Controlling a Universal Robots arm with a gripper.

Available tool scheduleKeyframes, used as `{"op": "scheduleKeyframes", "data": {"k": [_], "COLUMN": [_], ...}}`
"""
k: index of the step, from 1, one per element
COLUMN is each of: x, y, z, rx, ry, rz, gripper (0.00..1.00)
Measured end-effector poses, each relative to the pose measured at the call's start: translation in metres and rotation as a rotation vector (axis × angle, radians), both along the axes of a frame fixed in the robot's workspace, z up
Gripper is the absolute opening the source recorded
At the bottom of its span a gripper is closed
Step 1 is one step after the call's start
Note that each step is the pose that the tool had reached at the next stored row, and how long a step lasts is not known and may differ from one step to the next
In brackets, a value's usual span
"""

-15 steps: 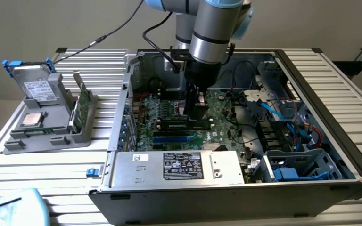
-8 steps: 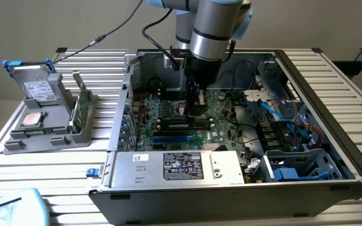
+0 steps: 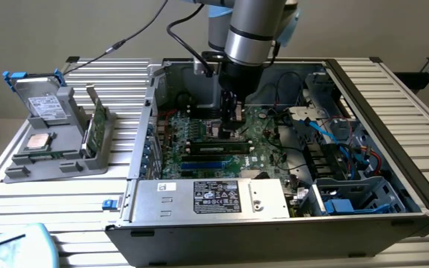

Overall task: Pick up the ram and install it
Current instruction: 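Insert the ram into the slot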

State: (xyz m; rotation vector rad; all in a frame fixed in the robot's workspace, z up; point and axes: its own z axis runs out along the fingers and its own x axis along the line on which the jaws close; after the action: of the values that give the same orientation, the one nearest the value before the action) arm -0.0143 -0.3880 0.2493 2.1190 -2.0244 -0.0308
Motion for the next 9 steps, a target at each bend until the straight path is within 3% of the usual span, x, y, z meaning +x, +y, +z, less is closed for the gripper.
{"op": "scheduleKeyframes", "data": {"k": [2,3,6,7,9], "x": [-0.0001,-0.0003,-0.0014,-0.0023,-0.0055], "y": [0.0,0.0,0.0,0.0,0.0], "z": [0.0018,0.0019,0.0019,0.0019,0.0018], "rx": [0.0,0.0002,0.0019,0.0023,0.0025], "ry": [-0.0028,-0.011,-0.0504,-0.0591,-0.0674], "rz": [0.0,0.0,0.0,0.0,0.0], "gripper": [0.11,0.11,0.11,0.11,0.11]}}
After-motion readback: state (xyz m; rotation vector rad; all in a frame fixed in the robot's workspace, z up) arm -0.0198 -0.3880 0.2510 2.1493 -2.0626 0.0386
